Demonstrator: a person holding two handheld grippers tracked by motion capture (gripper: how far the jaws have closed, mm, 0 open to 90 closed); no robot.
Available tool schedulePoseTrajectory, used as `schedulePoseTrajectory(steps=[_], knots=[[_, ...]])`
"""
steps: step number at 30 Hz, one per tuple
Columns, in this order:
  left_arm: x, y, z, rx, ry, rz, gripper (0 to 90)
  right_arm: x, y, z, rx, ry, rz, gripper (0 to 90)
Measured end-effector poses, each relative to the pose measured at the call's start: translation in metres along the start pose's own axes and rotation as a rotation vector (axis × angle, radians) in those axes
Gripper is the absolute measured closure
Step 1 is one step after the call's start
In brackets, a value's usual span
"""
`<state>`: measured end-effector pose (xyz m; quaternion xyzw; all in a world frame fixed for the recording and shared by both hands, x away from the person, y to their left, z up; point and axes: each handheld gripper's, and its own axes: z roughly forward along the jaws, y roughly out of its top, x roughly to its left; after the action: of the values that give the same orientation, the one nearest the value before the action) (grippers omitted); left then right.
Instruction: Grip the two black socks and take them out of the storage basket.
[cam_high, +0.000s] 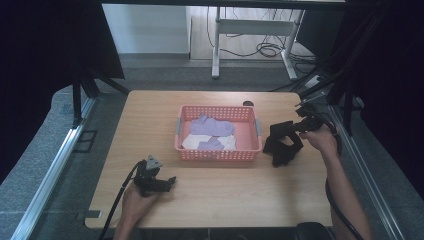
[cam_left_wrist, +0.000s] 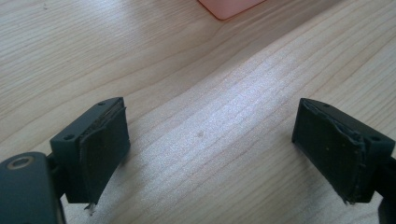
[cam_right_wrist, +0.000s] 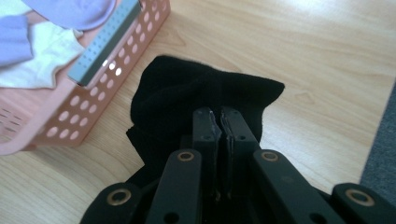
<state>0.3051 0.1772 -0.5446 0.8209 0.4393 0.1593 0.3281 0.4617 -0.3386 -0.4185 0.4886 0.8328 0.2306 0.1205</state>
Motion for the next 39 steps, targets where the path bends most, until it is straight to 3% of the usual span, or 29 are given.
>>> schedulePoseTrajectory(steps=[13,22,30,39], knots=[[0.0,0.0,0.0,-0.005,0.0,-0.006,10.6,0.004,-0.018,0.039,0.035,0.001,-0.002,84.9],[0.0,0.0,0.0,-0.005,0.0,0.003,10.6,0.006,-0.036,0.072,0.103,-0.005,-0.002,81.2],[0.0,0.0,0.0,-0.004,-0.001,0.003,10.6,0.006,-0.035,0.063,0.067,0.01,0.007,74.0],[0.0,0.0,0.0,-0.004,0.0,-0.003,10.6,0.016,-0.029,0.042,0.01,0.015,-0.033,64.5]])
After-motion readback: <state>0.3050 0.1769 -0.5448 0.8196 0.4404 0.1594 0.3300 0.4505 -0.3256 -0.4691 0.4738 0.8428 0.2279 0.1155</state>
